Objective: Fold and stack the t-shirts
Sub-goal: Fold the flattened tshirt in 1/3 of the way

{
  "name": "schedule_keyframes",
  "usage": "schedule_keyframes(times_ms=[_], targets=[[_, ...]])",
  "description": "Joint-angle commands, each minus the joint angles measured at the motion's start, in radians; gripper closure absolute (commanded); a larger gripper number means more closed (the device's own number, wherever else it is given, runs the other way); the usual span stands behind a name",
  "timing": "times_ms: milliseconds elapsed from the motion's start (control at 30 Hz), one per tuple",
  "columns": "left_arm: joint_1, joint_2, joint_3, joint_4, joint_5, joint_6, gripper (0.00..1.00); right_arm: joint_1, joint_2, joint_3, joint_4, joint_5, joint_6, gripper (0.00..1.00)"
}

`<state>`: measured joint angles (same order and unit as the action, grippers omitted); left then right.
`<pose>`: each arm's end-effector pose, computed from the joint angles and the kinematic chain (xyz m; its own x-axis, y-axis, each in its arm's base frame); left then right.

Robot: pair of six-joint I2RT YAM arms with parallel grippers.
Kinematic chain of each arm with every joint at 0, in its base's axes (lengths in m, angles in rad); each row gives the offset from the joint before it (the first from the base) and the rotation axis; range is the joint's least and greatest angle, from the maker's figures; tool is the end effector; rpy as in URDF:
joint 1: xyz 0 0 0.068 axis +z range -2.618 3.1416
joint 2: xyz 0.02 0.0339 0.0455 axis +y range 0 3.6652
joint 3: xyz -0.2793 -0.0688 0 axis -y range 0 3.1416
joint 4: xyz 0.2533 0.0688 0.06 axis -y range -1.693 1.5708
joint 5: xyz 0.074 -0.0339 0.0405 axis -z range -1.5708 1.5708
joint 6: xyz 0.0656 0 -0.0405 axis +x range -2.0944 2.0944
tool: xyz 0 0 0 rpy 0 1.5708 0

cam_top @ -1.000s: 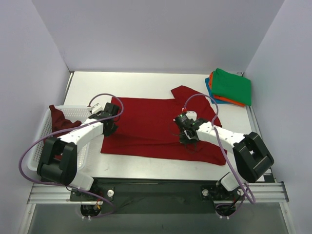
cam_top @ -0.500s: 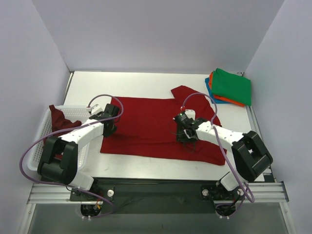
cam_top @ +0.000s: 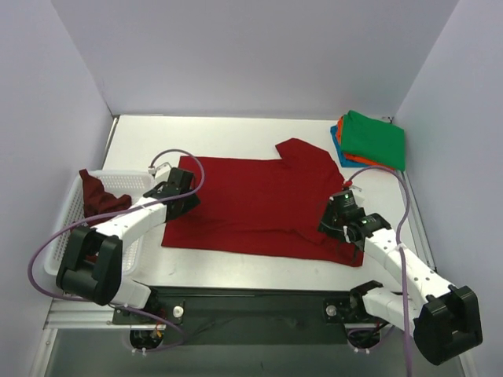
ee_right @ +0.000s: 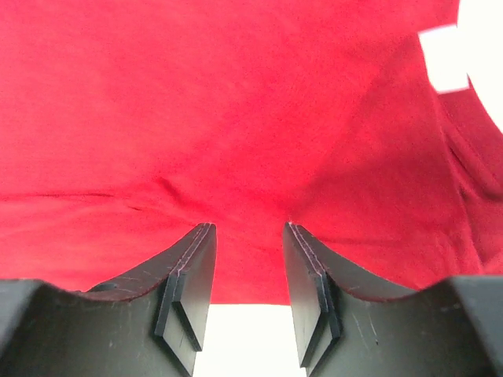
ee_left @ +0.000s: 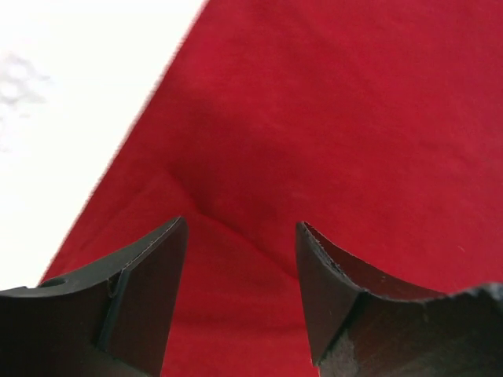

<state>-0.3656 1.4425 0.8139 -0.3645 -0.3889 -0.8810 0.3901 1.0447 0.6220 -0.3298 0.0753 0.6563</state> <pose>0.2872 -0.0833 0.1772 -0.6039 -0.5331 -0.5925 -0.5160 0.8281 -0.2191 0.2212 0.0856 0.2106 -0.7012 0.3696 -0.6097 0.1255 0.9058 0.4047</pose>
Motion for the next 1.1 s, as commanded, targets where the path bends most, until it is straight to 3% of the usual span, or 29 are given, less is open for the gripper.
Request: schedule_keyframes(times_ms=[0, 233, 433, 700, 800, 933, 1067], targets=[[-0.038, -0.028, 0.056, 0.084, 0.074, 0.077, 0.33, -0.036, -0.043, -0.082, -0.04, -0.1, 0.02, 0.6], [-0.11, -0.043, 0.106, 0.081, 0.131, 0.122, 0.32, -0.12, -0.014, -0.157, 0.084, -0.209, 0.06, 0.61], [-0.118, -0.086, 0.096, 0.087, 0.154, 0.139, 0.32, -0.132, 0.021, -0.186, 0.15, -0.21, 0.091, 0.61], [-0.121, -0.099, 0.084, 0.093, 0.17, 0.142, 0.32, -0.135, 0.08, -0.202, 0.215, -0.204, 0.111, 0.75], [-0.121, -0.1, 0.084, 0.091, 0.173, 0.142, 0.33, -0.135, 0.074, -0.191, 0.219, -0.2, 0.115, 0.85], [-0.121, -0.103, 0.088, 0.091, 0.174, 0.143, 0.33, -0.137, 0.09, -0.124, 0.198, -0.187, 0.097, 0.95], [-0.121, -0.1, 0.091, 0.093, 0.179, 0.146, 0.32, -0.137, 0.172, -0.009, 0.186, -0.196, 0.048, 0.98]])
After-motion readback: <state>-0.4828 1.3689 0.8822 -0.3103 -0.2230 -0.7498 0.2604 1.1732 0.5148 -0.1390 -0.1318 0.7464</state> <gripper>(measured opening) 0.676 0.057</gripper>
